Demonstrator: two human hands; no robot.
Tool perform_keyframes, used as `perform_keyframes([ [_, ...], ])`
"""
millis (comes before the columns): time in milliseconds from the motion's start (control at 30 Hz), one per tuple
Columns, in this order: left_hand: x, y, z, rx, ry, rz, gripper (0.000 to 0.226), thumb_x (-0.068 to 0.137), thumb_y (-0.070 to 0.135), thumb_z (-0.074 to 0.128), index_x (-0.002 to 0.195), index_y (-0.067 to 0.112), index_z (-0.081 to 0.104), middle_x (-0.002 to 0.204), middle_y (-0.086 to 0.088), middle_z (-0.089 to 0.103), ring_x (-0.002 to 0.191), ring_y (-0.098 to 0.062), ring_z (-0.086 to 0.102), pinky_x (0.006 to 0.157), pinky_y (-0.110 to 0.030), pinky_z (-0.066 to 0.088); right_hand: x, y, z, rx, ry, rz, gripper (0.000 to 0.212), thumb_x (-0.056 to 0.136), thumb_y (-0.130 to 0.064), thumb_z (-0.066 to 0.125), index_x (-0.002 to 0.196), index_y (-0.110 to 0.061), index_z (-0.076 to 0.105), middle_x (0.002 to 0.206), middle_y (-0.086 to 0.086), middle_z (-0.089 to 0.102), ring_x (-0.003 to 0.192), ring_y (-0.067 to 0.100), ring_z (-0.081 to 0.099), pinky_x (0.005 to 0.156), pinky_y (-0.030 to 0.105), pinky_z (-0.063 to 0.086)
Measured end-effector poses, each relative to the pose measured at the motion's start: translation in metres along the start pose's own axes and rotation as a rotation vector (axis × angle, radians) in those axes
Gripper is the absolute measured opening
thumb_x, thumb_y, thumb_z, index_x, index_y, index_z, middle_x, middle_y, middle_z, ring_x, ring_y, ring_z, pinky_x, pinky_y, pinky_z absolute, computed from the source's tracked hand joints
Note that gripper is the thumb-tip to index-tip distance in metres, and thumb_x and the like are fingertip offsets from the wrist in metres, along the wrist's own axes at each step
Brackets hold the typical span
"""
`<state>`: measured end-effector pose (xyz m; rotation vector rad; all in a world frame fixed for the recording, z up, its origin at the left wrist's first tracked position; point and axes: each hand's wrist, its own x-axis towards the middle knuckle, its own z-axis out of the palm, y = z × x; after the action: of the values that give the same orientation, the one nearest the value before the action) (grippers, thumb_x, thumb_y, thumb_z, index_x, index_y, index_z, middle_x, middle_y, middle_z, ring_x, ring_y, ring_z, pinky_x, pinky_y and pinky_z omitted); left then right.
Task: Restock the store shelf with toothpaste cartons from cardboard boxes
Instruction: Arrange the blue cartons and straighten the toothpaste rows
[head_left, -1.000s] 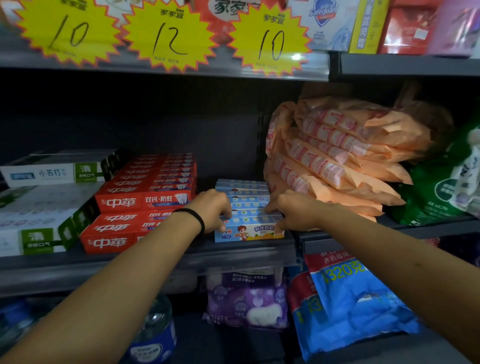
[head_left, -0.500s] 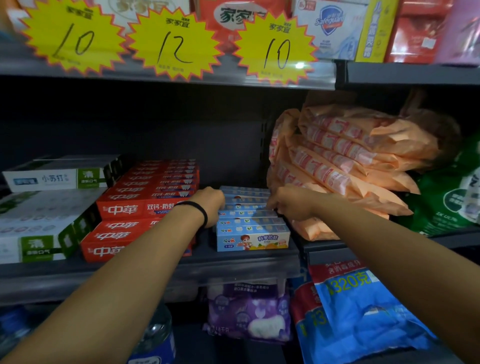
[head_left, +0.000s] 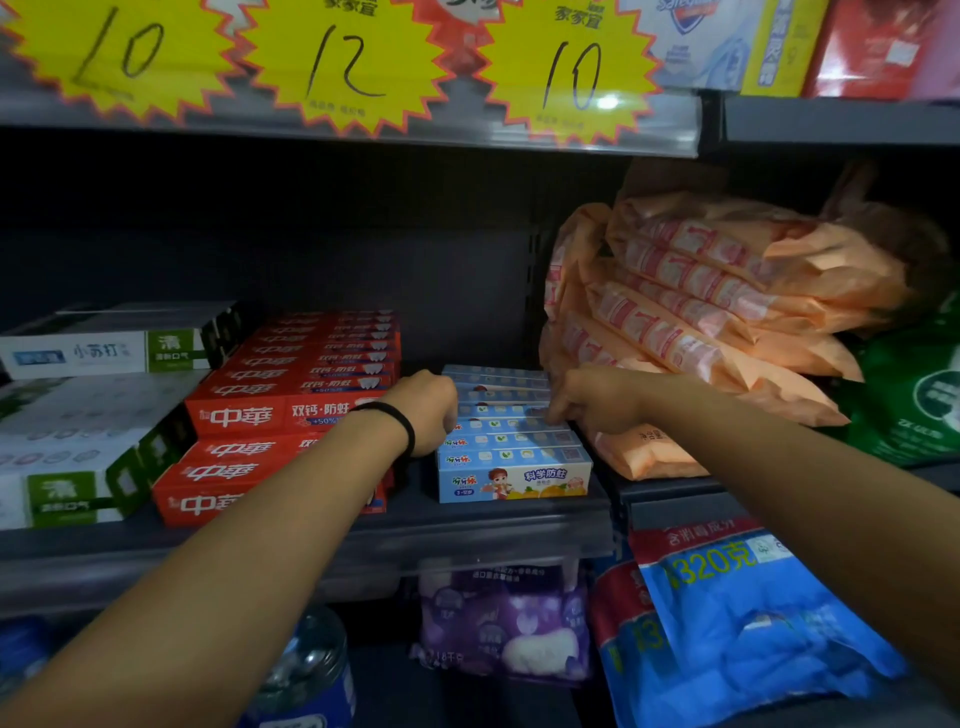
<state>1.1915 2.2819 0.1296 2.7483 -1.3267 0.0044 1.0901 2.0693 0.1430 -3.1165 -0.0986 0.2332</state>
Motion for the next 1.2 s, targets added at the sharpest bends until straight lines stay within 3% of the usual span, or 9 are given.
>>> perform_keyframes([
  [200, -0.002, -0.002, -0.002, -0.005, -0.003, 0.030, 0.026, 0.086, -0.001, 0.056, 0.103, 0.008, 0.073, 0.108, -0.005, 0.069, 0.101, -0.018, 0.062, 0.090, -0.033, 0.052, -0.003, -0.002, -0.001, -0.005, -0.006, 0.008, 0.049, 0.084, 0.011, 0.045, 0.121, -0.013, 0.068, 0.124, 0.002, 0.064, 0.117, 0.019, 0.055, 0.092, 0.017, 0.036],
  [400, 0.007, 0.000, -0.008, 0.084, 0.040, 0.015, 0.027, 0.087, 0.001, 0.054, 0.105, 0.011, 0.071, 0.110, -0.007, 0.065, 0.096, -0.023, 0.061, 0.078, -0.029, 0.050, 0.003, -0.004, -0.004, -0.033, 0.089, 0.036, 0.049, 0.085, 0.010, 0.044, 0.123, -0.012, 0.065, 0.125, 0.002, 0.062, 0.116, 0.020, 0.052, 0.074, 0.007, 0.025],
  [633, 0.018, 0.001, -0.001, 0.081, -0.006, -0.018, 0.017, 0.089, 0.008, 0.060, 0.101, 0.008, 0.072, 0.105, -0.008, 0.067, 0.092, -0.022, 0.062, 0.076, -0.029, 0.051, 0.010, 0.001, 0.000, -0.077, -0.003, 0.037, 0.047, 0.084, 0.008, 0.046, 0.119, -0.015, 0.067, 0.118, 0.003, 0.064, 0.110, 0.021, 0.055, 0.094, 0.034, 0.045],
  [900, 0.015, 0.003, -0.001, 0.013, -0.023, -0.006, 0.024, 0.087, 0.002, 0.055, 0.105, 0.007, 0.071, 0.108, -0.008, 0.067, 0.097, -0.022, 0.062, 0.087, -0.036, 0.053, 0.008, 0.002, -0.001, -0.090, -0.025, 0.055, 0.045, 0.083, 0.009, 0.046, 0.116, -0.012, 0.068, 0.113, 0.005, 0.064, 0.104, 0.022, 0.056, 0.083, 0.029, 0.043],
  [1200, 0.013, 0.007, -0.001, -0.050, -0.035, 0.024, 0.026, 0.089, 0.000, 0.054, 0.106, 0.007, 0.071, 0.109, -0.006, 0.068, 0.101, -0.020, 0.062, 0.090, -0.032, 0.051, 0.006, 0.001, -0.002, -0.111, -0.031, 0.058, 0.044, 0.084, 0.006, 0.045, 0.115, -0.014, 0.068, 0.118, 0.005, 0.063, 0.109, 0.024, 0.055, 0.095, 0.040, 0.046],
])
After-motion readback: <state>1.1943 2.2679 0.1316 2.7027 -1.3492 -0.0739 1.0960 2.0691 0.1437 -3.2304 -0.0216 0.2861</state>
